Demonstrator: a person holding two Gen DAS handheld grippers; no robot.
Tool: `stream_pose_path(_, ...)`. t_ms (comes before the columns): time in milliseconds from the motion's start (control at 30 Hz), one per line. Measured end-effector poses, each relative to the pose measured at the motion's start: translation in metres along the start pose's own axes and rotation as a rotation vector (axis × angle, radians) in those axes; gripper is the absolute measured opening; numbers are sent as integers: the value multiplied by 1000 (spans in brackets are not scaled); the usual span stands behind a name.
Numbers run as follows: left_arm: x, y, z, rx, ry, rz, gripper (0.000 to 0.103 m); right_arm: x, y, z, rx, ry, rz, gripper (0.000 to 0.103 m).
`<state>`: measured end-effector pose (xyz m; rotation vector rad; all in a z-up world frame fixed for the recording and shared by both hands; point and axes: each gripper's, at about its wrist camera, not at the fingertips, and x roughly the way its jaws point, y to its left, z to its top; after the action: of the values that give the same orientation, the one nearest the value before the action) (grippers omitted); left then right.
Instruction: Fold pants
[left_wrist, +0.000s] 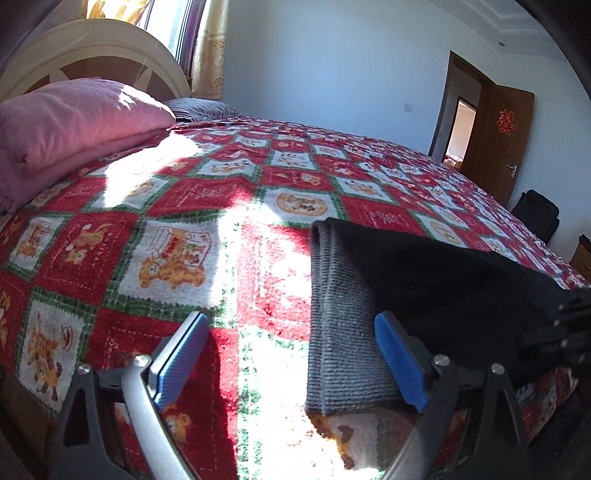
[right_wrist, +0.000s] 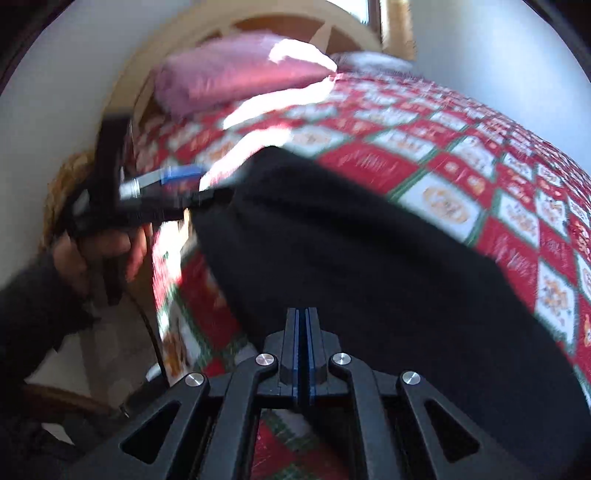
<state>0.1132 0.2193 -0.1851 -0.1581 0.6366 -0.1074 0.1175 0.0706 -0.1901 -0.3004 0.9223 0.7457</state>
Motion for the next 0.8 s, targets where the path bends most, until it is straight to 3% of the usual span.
stream_pose_path(167, -13, -6, 5, 29, -26, 61, 94, -9, -9, -6, 44, -15, 6, 5)
stream_pose_path(233, -23, -17, 12, 57, -55, 57, 94, -29, -18, -9, 74, -59, -12, 24)
stream_pose_path(267, -28, -23, 16, 68, -72, 48, 94, -41, -25, -12, 90, -77, -18, 46)
stream_pose_path(300, -33, -31, 20, 81, -85, 38, 94, -55, -35, -17, 119, -95, -22, 57)
stream_pose_path(433, -46, -72, 32, 143, -112, -51, 94, -111, -72, -44, 209, -157, -118, 57)
stream_pose_path(567, -40, -115, 31, 187, -70, -173, 94, -183, -129, -95, 358, -200, -269, 57)
stream_pose_path(800, -21, -183, 14, 278, 16, -315, 94, -342, -245, -228, 813, -269, -678, 57)
